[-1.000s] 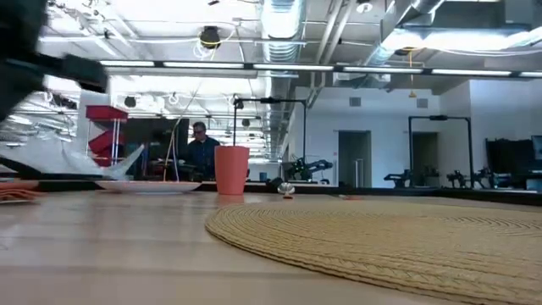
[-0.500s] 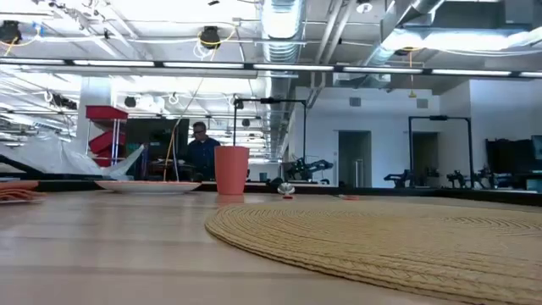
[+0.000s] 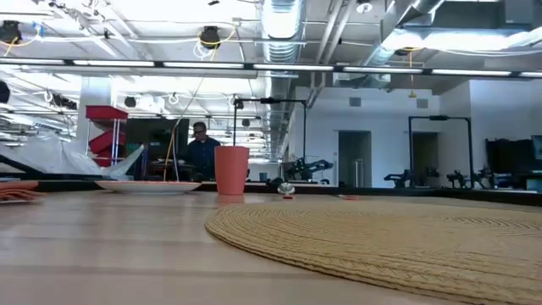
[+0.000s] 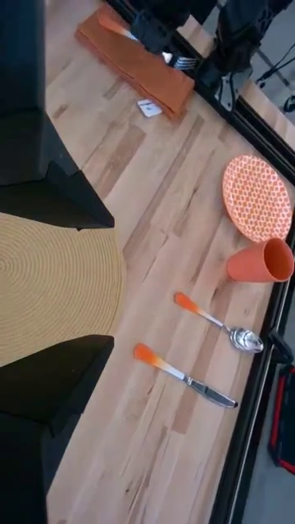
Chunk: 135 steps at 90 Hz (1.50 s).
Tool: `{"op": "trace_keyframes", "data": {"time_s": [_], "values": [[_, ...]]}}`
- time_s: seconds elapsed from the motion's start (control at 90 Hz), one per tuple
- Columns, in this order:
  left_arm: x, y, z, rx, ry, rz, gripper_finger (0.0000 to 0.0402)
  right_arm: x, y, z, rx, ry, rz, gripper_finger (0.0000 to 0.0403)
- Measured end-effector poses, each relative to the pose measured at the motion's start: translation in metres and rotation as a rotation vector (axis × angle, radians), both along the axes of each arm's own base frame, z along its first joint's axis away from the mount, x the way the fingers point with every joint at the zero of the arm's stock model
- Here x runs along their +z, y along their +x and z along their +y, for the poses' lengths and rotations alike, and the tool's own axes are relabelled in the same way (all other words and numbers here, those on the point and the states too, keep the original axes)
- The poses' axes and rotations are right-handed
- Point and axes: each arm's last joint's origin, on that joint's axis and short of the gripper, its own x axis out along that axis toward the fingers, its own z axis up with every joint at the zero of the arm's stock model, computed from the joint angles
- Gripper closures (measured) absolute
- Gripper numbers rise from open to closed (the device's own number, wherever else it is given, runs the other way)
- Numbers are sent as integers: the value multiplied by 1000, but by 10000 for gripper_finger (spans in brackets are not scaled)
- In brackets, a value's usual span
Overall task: Set table place
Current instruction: Put the orange fork on the orange table napkin
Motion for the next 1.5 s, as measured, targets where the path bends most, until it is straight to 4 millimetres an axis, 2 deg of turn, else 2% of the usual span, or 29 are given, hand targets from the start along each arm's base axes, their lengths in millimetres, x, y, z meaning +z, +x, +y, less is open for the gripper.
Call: {"op": "trace_keyframes", "data": {"time_s": [0.311, 0.567, 1.067, 1.5], "values": [[-9, 5, -2, -24, -12, -110, 401, 0, 0, 0, 0, -2, 3, 191], [-19, 1, 3, -36, 17, -99, 402, 0, 0, -2, -6, -5, 9, 191], [-19, 4, 0, -13, -21, -133, 401, 0, 0, -2, 2, -9, 15, 191], [-19, 3, 0, 50, -19, -118, 361, 0, 0, -2, 9, -13, 20, 191]]}}
